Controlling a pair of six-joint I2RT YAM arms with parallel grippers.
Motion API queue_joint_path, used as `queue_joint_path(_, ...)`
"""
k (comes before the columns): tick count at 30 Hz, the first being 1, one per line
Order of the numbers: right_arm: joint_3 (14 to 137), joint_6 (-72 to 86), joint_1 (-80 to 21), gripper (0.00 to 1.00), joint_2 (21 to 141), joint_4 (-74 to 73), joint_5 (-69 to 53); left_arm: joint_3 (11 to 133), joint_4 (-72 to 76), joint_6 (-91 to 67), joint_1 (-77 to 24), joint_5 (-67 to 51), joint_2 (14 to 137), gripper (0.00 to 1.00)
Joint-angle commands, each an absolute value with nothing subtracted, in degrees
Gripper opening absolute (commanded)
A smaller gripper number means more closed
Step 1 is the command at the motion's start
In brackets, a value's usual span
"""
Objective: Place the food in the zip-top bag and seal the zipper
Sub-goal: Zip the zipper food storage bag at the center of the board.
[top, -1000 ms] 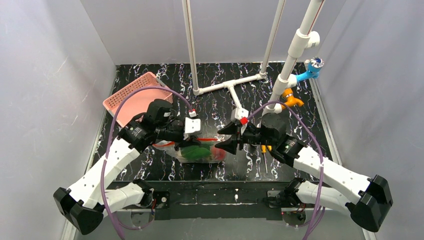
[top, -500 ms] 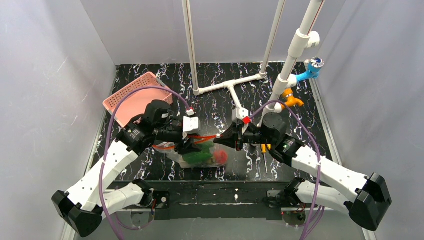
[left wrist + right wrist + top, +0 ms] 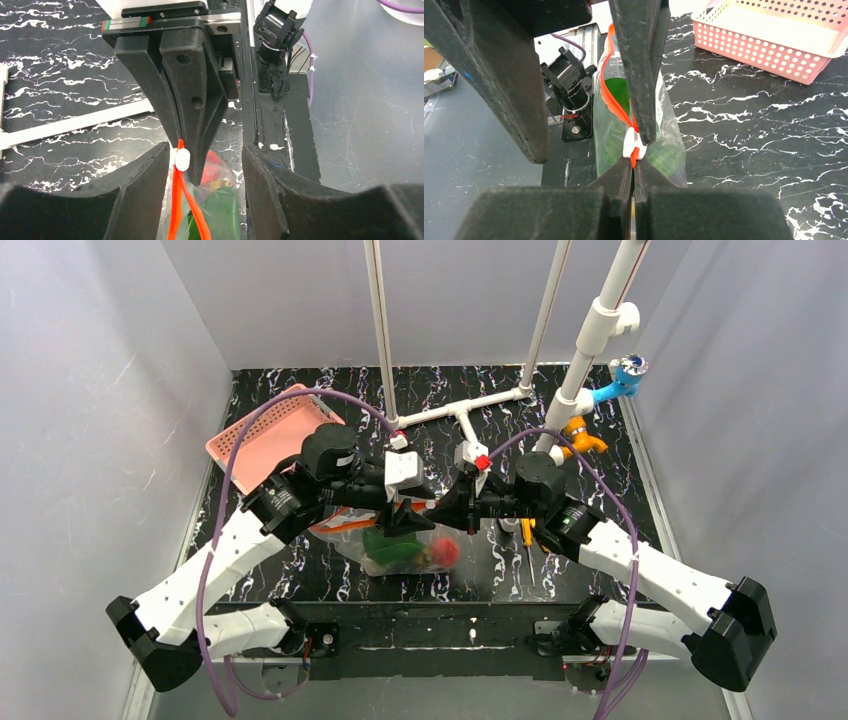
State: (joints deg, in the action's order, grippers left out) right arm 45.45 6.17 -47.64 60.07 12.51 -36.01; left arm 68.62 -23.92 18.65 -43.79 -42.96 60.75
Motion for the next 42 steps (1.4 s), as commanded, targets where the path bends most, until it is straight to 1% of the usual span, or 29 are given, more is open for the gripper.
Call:
queue_joint_path(1, 48.13, 7.25, -47.64, 0.01, 58.88, 13.52, -35.76, 69.48, -23.23, 18.04, -44.81, -40.57, 62.21, 0.53)
queue_joint_path(5, 47.67, 6.33, -47.64, 0.01, 58.19, 13.12, -36.39, 68.60, -21.94, 16.92, -44.82, -39.64, 62.35, 0.52)
queue_joint_path(10, 47.10, 4.98, -47.64, 0.01, 57.44, 12.91, -37.58, 68.82, -22.06, 15.22, -44.83, -39.81, 63.07, 0.58)
queue_joint_path(12, 47.53, 4.78, -47.64, 0.01, 57.68, 12.37, -38.09, 68.89, -22.45, 14.83, -44.82, -41.48, 63.59, 0.57)
queue_joint_path(17, 47.27, 4.79, -47.72, 0.01, 57.29, 12.13, -37.85, 69.69, -23.86, 14.83, -44.82, -42.91, 64.89, 0.41)
queue_joint_path(22, 46.46, 5.02, -47.75, 0.01, 56.70, 12.61, -35.07, 70.59, -23.45, 13.87, -44.74, -44.61, 65.75, 0.19)
queue_joint_path(27, 43.93, 5.79, -47.75, 0.01, 55.38, 15.71, -32.62, 70.35, -24.63, 14.41, -44.74, -45.01, 65.28, 0.00)
queue_joint_path(35, 39.91, 9.76, -47.81, 0.01, 54.05, 21.00, -28.49, 69.66, -27.70, 16.82, -43.95, -42.50, 64.73, 0.00)
queue_joint_path(39, 39.47, 10.37, -47.88, 0.01, 53.53, 21.09, -28.48, 67.75, -28.32, 17.17, -40.64, -43.98, 62.59, 0.00)
queue_joint_path(42, 39.74, 9.57, -47.83, 0.01, 53.84, 20.22, -28.87, 66.27, -27.05, 15.63, -36.76, -47.58, 60.44, 0.00)
